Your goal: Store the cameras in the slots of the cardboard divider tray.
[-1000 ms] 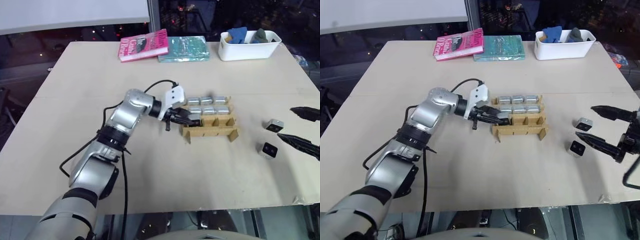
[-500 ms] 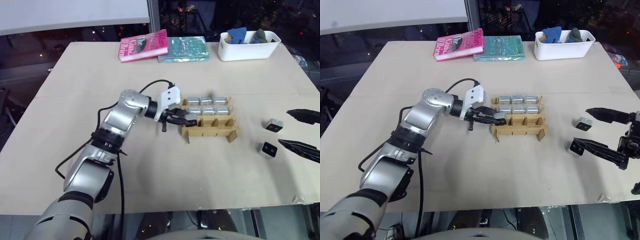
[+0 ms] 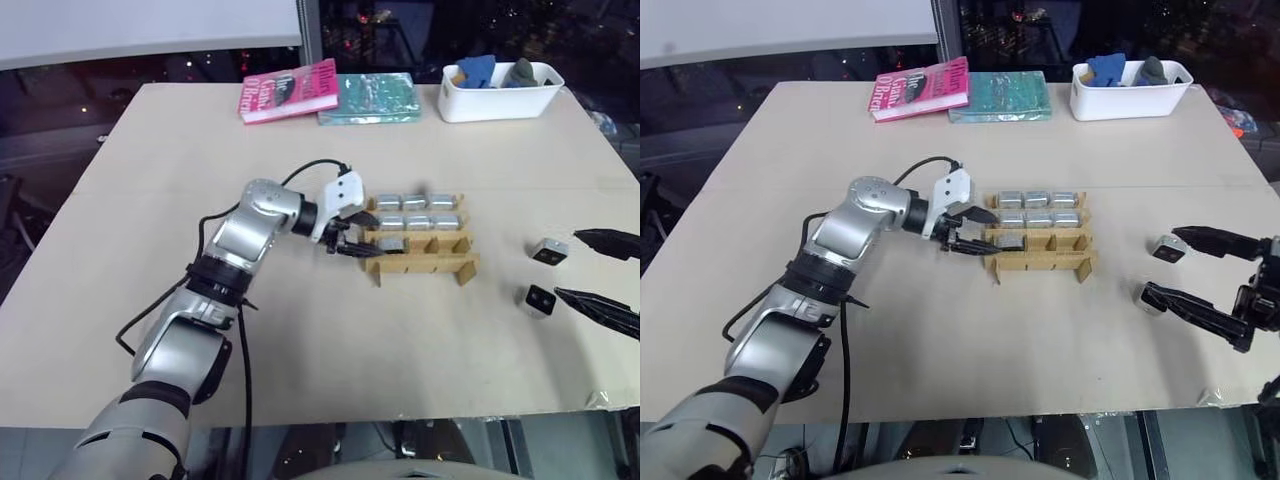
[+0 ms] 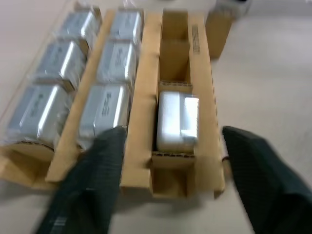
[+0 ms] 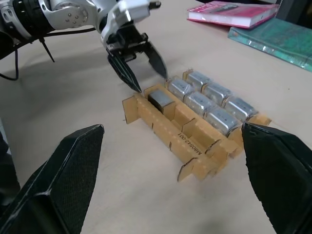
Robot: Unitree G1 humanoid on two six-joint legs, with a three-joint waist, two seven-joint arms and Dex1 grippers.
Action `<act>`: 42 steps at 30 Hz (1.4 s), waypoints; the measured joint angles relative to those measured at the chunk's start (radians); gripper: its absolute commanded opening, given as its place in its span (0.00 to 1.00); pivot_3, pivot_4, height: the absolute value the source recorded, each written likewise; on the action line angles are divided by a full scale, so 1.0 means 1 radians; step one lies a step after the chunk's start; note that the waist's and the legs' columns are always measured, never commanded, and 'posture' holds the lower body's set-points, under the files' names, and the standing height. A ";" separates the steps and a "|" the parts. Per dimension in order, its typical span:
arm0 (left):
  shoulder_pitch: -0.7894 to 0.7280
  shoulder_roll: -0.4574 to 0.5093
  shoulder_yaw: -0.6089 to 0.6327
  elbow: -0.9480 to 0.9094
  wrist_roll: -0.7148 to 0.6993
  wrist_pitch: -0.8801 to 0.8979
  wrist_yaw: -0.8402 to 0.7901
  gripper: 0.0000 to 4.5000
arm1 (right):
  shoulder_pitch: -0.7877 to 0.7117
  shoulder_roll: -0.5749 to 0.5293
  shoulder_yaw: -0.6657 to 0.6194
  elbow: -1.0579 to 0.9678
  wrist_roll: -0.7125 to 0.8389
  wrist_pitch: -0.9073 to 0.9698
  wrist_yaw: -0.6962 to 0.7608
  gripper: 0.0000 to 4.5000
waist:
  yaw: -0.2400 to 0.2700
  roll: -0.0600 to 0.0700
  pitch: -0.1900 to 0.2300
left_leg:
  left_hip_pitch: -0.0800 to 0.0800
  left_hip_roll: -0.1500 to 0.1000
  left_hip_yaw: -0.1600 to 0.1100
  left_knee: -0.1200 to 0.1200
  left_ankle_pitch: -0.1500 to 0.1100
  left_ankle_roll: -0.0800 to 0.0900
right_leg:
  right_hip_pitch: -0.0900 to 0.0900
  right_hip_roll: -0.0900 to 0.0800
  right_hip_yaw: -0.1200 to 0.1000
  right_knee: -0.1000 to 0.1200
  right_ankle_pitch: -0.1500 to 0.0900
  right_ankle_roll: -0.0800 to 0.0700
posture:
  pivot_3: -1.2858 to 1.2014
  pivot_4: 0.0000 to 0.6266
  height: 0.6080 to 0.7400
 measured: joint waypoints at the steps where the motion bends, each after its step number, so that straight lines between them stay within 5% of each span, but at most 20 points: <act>1: -0.001 -0.004 0.021 -0.010 -0.015 0.011 0.013 0.71 | 0.010 0.014 0.000 -0.015 -0.013 -0.003 -0.015 1.00 | 0.000 0.000 0.000 | 0.000 0.000 0.000 0.000 0.000 0.000 | 0.000 0.000 0.000 0.000 0.000 0.000 | 0.52 0.24 1.00; 7: 0.012 -0.036 0.164 -0.138 -0.132 0.082 0.104 0.71 | 0.098 0.075 0.023 -0.117 -0.170 -0.011 -0.172 1.00 | -0.001 0.001 -0.001 | 0.000 0.000 0.000 0.000 0.002 -0.003 | 0.000 -0.001 0.000 0.000 0.000 0.000 | 0.52 0.24 1.00; 13: 0.197 -0.034 0.274 -0.321 -0.261 0.095 0.152 0.71 | 0.217 0.074 0.090 -0.194 -0.329 0.037 -0.276 1.00 | -0.002 0.001 -0.001 | 0.001 0.000 0.000 0.000 0.002 -0.004 | 0.000 -0.001 0.002 0.001 0.000 0.000 | 0.52 0.24 1.00; 17: 0.325 0.040 0.322 -0.457 -0.387 0.189 0.124 0.98 | 0.228 0.078 0.139 -0.147 -0.384 0.071 -0.318 1.00 | -0.002 0.001 -0.001 | 0.004 0.001 0.000 0.000 0.002 -0.004 | 0.003 -0.001 0.002 0.000 0.000 0.000 | 0.52 0.24 1.00; 28: 0.463 0.047 0.323 -0.668 -0.479 0.253 0.262 0.98 | -0.236 0.222 0.267 0.106 -0.444 0.313 -0.716 1.00 | -0.003 0.002 -0.002 | 0.005 -0.001 0.000 0.000 0.002 -0.004 | 0.004 -0.001 0.002 0.000 0.000 0.000 | 0.52 0.24 1.00; 36: 0.527 0.071 0.321 -0.717 -0.501 0.255 0.304 0.98 | -0.263 0.272 0.249 0.057 -0.389 0.513 -0.796 1.00 | -0.002 0.003 -0.002 | 0.004 0.000 -0.001 -0.002 0.002 -0.004 | 0.004 -0.001 0.001 -0.002 0.000 0.000 | 0.52 0.24 1.00; 42: 0.551 0.099 0.309 -0.726 -0.501 0.233 0.280 0.98 | -0.274 0.460 0.198 -0.163 -0.281 0.752 -0.909 1.00 | -0.002 0.005 -0.003 | 0.005 -0.001 -0.001 -0.002 0.001 -0.002 | 0.004 0.000 0.002 -0.001 0.000 0.000 | 0.52 0.24 1.00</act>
